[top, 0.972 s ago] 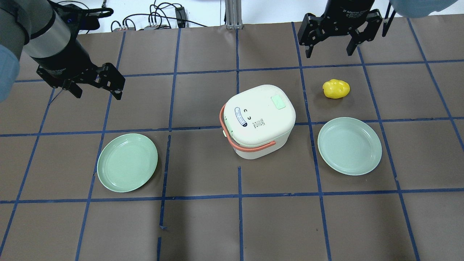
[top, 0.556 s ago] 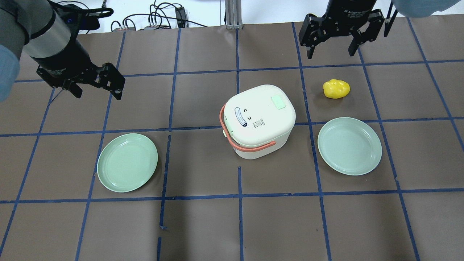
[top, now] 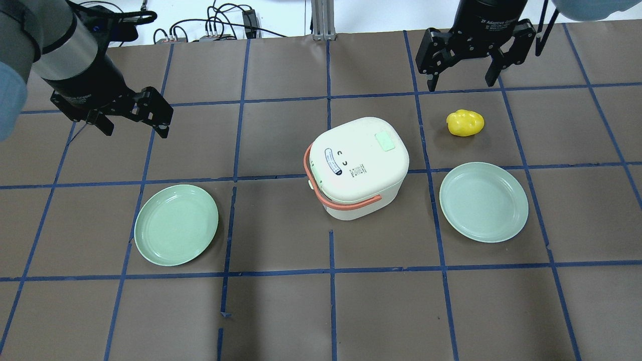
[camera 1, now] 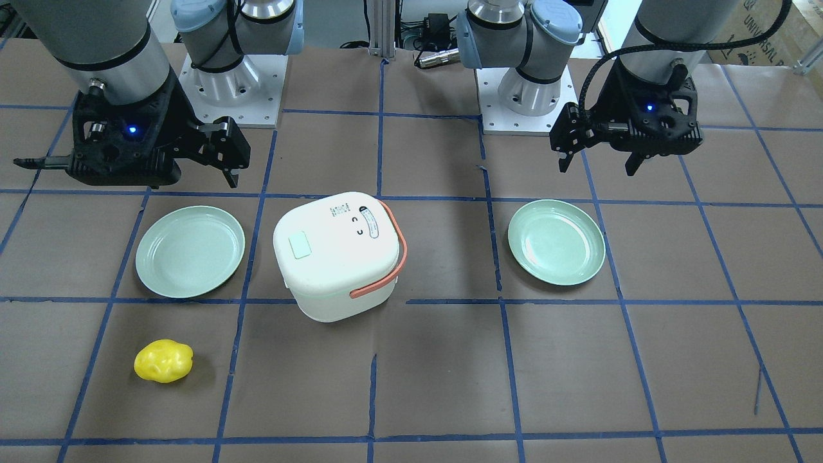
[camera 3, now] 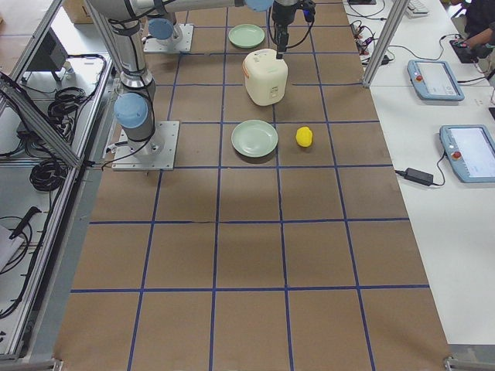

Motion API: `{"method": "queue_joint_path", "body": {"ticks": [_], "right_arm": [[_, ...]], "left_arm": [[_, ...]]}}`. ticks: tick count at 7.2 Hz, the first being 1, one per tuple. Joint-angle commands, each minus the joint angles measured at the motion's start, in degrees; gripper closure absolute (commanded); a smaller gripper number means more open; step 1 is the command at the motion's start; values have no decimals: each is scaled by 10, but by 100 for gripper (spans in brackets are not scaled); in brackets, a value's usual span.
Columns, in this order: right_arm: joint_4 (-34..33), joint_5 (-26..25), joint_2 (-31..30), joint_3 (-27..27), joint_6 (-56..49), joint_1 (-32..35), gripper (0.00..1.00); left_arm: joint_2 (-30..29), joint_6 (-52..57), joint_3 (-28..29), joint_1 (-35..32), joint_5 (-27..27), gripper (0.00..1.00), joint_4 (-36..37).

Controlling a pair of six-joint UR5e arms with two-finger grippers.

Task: Press rice cooker button
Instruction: 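Move the right gripper over the green button on the rice cooker lid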

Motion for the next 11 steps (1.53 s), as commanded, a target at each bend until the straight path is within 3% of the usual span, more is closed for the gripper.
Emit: {"method": "queue_joint_path", "body": {"ticks": [1,3,6,7,8,9,10,11], "right_arm": [[5,5,0,-2,32,-1,0],[-1,4,3,2,151,3,0],[-16,14,8,53,112,50,3],[-81,14,15,66,108,74,2],[-114,15,27,73,77,80,20],[-110,15,32,83,36,80,68],[-108,16,40,99,25,79,93],[-120,19,47,100,16,79,98]], "left_arm": [[0,0,0,0,0,0,0],[0,0,0,0,0,0,0],[0,0,0,0,0,0,0],[0,0,0,0,0,0,0],[0,0,0,0,0,0,0],[0,0,0,0,0,0,0],[0,0,0,0,0,0,0],[0,0,0,0,0,0,0]]}}
